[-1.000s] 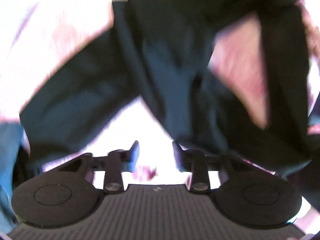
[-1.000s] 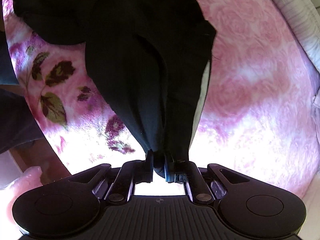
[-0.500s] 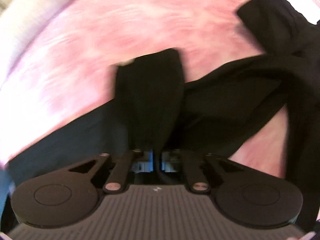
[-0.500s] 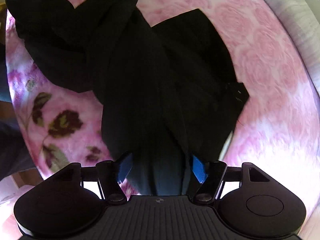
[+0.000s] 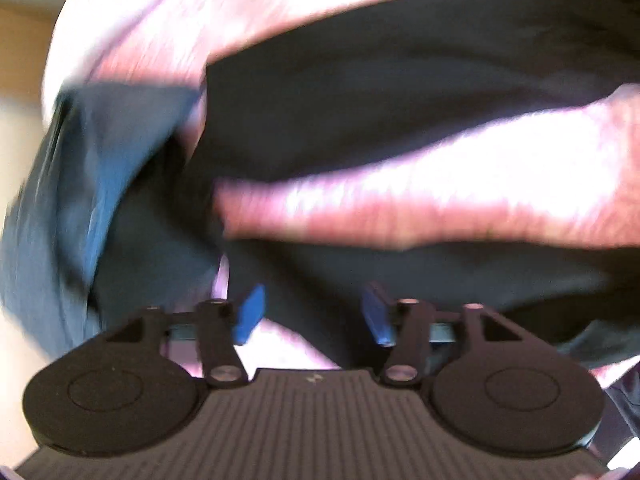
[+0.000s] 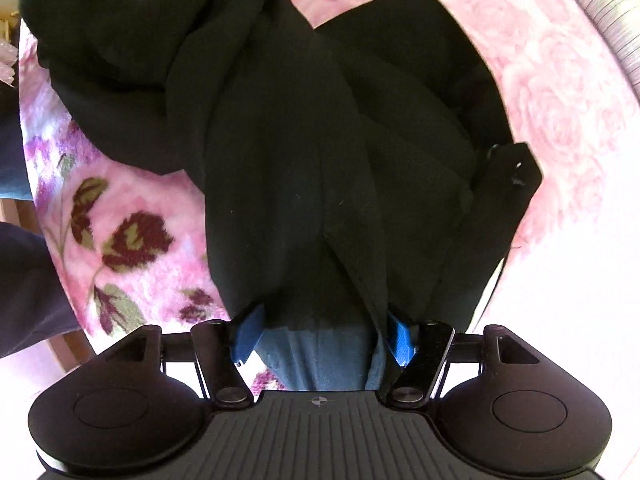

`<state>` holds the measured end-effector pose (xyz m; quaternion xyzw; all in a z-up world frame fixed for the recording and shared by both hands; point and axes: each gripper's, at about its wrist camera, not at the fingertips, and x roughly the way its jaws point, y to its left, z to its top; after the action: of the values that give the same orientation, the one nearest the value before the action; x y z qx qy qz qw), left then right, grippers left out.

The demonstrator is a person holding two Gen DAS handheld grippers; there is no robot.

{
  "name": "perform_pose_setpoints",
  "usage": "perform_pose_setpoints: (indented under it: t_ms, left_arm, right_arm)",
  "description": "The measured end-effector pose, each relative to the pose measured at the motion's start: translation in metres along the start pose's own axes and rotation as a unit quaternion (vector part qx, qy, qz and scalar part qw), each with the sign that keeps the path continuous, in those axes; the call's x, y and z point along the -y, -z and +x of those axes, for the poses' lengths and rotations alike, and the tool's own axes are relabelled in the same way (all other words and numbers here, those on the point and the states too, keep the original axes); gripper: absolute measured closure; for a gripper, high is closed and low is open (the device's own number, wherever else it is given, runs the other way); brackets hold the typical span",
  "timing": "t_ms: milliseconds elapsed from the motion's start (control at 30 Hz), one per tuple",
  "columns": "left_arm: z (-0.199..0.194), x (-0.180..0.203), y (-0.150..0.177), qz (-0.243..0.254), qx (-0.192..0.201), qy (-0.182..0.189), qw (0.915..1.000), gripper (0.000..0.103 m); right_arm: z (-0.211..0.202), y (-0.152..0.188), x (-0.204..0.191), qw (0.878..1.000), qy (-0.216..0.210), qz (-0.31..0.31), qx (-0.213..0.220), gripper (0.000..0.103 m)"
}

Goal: Fold clothes

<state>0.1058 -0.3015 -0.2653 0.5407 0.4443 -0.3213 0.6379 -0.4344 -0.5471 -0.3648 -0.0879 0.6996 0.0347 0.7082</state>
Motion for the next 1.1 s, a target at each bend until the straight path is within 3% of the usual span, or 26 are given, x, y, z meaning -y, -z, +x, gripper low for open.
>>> perform_pose_setpoints:
  t_ms: [67, 100, 133, 167, 233, 333, 400, 467, 533, 567, 600, 633, 733, 767, 900, 1000, 1100]
  left_arm:
    - [0.011, 0.01, -0.03, 0.052, 0.041, 0.009, 0.9978, 0.035]
    - [0.017, 0.015, -0.045, 0.078, 0.062, 0.013, 0.995, 0.034]
    - [0.024, 0.02, -0.061, 0.105, 0.081, 0.017, 0.991, 0.033]
    - [0.033, 0.024, -0.077, 0.137, 0.098, 0.021, 0.9856, 0.031]
    - [0.053, 0.033, -0.11, 0.2, 0.13, 0.029, 0.9707, 0.031]
    - [0.08, 0.041, -0.153, 0.293, 0.165, 0.042, 0.9407, 0.031]
    - [0.097, 0.041, -0.171, 0.343, 0.164, 0.057, 0.9231, 0.021]
    - [0.105, 0.034, -0.184, 0.369, 0.149, 0.088, 0.9132, 0.013]
    - [0.105, 0.03, -0.19, 0.382, 0.128, 0.122, 0.9071, 0.013]
    - [0.106, 0.028, -0.192, 0.388, 0.118, 0.138, 0.9035, 0.022]
    - [0.105, 0.027, -0.194, 0.393, 0.108, 0.153, 0.9001, 0.039]
    - [0.104, 0.027, -0.194, 0.394, 0.099, 0.165, 0.8987, 0.044]
    - [0.095, 0.031, -0.186, 0.413, 0.085, 0.153, 0.8939, 0.098]
    - [0.088, 0.028, -0.183, 0.416, 0.094, 0.136, 0.8942, 0.103]
    - [0.046, -0.017, -0.188, 0.33, 0.139, 0.127, 0.9247, 0.102]
    - [0.0, -0.07, -0.203, 0.261, 0.184, 0.07, 0.9452, 0.102]
    - [-0.065, -0.133, -0.221, 0.183, 0.233, 0.001, 0.9551, 0.102]
  right_arm:
    - [0.004, 0.0, 0.002, 1.0, -0.01, 0.008, -0.006, 0.037]
    - [0.006, 0.0, 0.003, 1.0, -0.013, 0.014, -0.009, 0.045]
    - [0.007, 0.0, 0.004, 0.999, -0.019, 0.023, -0.012, 0.057]
    - [0.008, 0.0, 0.007, 0.999, -0.029, 0.036, -0.017, 0.088]
    - [0.006, 0.0, 0.009, 0.998, -0.033, 0.053, -0.025, 0.092]
    - [-0.004, 0.001, 0.008, 0.998, -0.023, 0.052, -0.032, 0.096]
    - [-0.015, 0.004, 0.001, 0.999, -0.006, 0.039, -0.033, 0.098]
    - [-0.026, 0.009, -0.004, 0.999, 0.007, 0.033, -0.035, 0.098]
    - [-0.032, 0.014, -0.007, 0.998, 0.009, 0.04, -0.037, 0.099]
    - [-0.035, 0.015, -0.01, 0.998, 0.009, 0.043, -0.039, 0.099]
    - [-0.035, 0.014, -0.013, 0.998, 0.009, 0.046, -0.041, 0.099]
    - [-0.035, 0.013, -0.012, 0.998, 0.011, 0.051, -0.042, 0.099]
    - [-0.037, 0.0, -0.021, 0.997, 0.019, 0.07, -0.04, 0.099]
    - [-0.039, -0.005, -0.023, 0.996, 0.023, 0.074, -0.039, 0.1]
    - [-0.058, -0.018, -0.008, 0.997, 0.05, 0.064, -0.018, 0.1]
    - [-0.087, -0.045, 0.021, 0.995, 0.084, 0.045, 0.023, 0.1]
    - [-0.122, -0.084, 0.061, 0.987, 0.137, 0.017, 0.08, 0.101]
